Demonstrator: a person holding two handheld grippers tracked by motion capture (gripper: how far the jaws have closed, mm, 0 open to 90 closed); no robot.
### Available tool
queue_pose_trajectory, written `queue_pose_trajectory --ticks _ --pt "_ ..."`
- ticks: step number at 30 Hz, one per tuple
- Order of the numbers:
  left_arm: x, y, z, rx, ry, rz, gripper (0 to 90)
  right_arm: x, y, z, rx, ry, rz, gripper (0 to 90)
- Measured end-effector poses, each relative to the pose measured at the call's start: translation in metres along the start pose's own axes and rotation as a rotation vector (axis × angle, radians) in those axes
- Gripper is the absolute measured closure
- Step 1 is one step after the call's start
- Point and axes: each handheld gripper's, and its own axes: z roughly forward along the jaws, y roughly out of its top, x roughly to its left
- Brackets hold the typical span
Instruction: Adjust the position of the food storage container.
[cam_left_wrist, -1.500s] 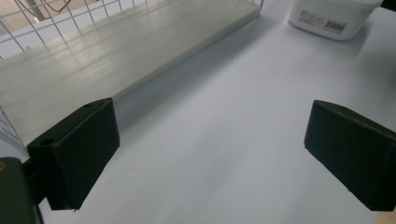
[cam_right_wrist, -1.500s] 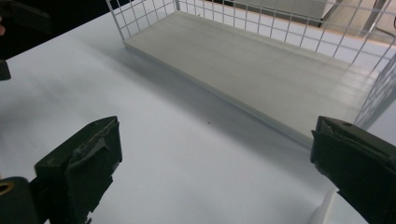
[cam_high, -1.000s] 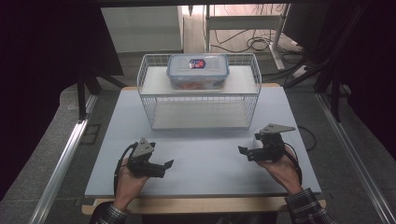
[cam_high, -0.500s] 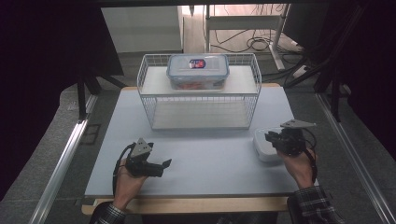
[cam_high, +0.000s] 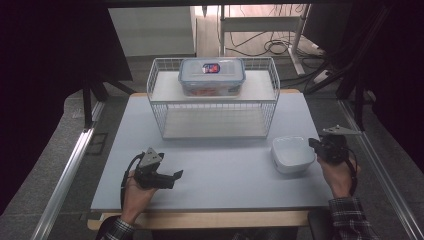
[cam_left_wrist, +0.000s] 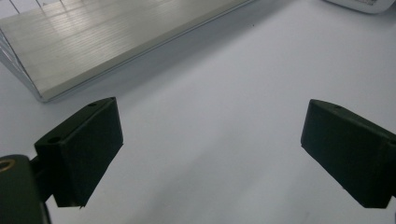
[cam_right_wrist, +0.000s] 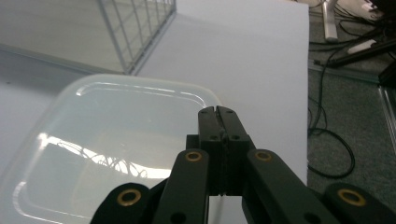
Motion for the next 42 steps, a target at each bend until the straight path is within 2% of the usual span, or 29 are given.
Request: queue_pose_trajectory --ticks 8,14,18,21,22,26,27,32,33,40,42 --pt "0.003 -0.002 0.0 0.0 0.0 -0.022 6.1 -0.011 -0.009 0.008 0.04 -0.052 0.013 89.3" --pt "0.004 -0.002 0.002 0.008 -0.01 -0.039 7.7 -0.013 -0.012 0.013 0.067 -0.03 0.025 89.4" --pt "0.003 -0.002 0.003 0.016 -0.007 -0.037 7.0 -0.011 -0.012 0.013 0.07 0.004 0.034 89.4" --pt "0.004 -0.003 0.004 0.018 -0.011 -0.039 7.0 -0.004 -0.01 0.015 0.078 0.03 0.018 89.4" --pt "0.004 -0.003 0.004 0.018 -0.013 -0.041 6.9 0.002 -0.01 0.016 0.086 0.061 0.011 89.4" --pt "0.003 -0.002 0.005 0.022 -0.02 -0.046 7.0 0.009 -0.009 0.017 0.097 0.091 0.001 89.4" --pt "0.003 -0.002 0.006 0.021 -0.022 -0.046 6.9 0.015 -0.009 0.018 0.102 0.119 -0.009 89.4" --pt "0.003 -0.002 0.006 0.02 -0.028 -0.046 7.0 0.026 -0.007 0.02 0.11 0.163 -0.019 89.4" --pt "0.003 -0.002 0.006 0.017 -0.029 -0.05 7.0 0.033 -0.007 0.021 0.116 0.187 -0.027 89.3" --pt "0.002 -0.001 0.006 0.013 -0.04 -0.053 7.4 0.056 -0.005 0.024 0.133 0.255 -0.061 89.4" --pt "0.002 -0.001 0.007 0.013 -0.042 -0.053 7.4 0.059 -0.005 0.025 0.132 0.261 -0.068 89.4"
